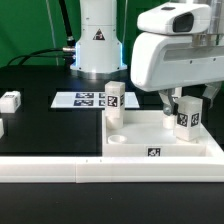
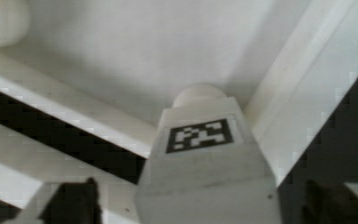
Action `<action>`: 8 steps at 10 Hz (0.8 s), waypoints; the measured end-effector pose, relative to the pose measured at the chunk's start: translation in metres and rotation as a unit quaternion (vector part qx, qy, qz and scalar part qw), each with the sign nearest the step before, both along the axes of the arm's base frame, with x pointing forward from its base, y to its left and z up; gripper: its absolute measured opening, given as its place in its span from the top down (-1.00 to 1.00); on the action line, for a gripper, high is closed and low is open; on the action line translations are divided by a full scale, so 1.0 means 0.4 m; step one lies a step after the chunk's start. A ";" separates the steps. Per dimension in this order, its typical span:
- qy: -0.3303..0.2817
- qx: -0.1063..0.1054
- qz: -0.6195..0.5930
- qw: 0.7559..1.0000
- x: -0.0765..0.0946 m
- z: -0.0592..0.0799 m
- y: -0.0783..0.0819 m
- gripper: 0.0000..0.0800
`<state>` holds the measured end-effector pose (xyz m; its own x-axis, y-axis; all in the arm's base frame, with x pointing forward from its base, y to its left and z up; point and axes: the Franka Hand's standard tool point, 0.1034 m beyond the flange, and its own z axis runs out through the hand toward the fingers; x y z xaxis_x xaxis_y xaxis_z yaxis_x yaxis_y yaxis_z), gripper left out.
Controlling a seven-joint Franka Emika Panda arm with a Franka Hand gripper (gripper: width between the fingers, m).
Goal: Assemble square table
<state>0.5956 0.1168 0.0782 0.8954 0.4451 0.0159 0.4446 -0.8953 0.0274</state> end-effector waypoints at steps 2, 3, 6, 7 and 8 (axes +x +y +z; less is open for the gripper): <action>0.000 0.001 -0.007 1.000 0.000 0.000 0.000 0.27; 0.000 0.001 -0.017 1.000 0.000 -0.001 -0.001 0.27; -0.001 0.004 -0.099 0.995 0.000 -0.001 0.000 0.27; -0.001 0.004 -0.128 0.992 -0.001 -0.002 -0.001 0.27; -0.002 0.008 -0.172 0.985 0.001 -0.005 -0.006 0.27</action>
Offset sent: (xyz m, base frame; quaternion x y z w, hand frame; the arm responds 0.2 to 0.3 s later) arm 0.0000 0.0000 0.0000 0.0000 0.0000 0.0000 1.0000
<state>0.5960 0.1142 0.0763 0.9931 0.1151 0.0245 0.1148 -0.9933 0.0129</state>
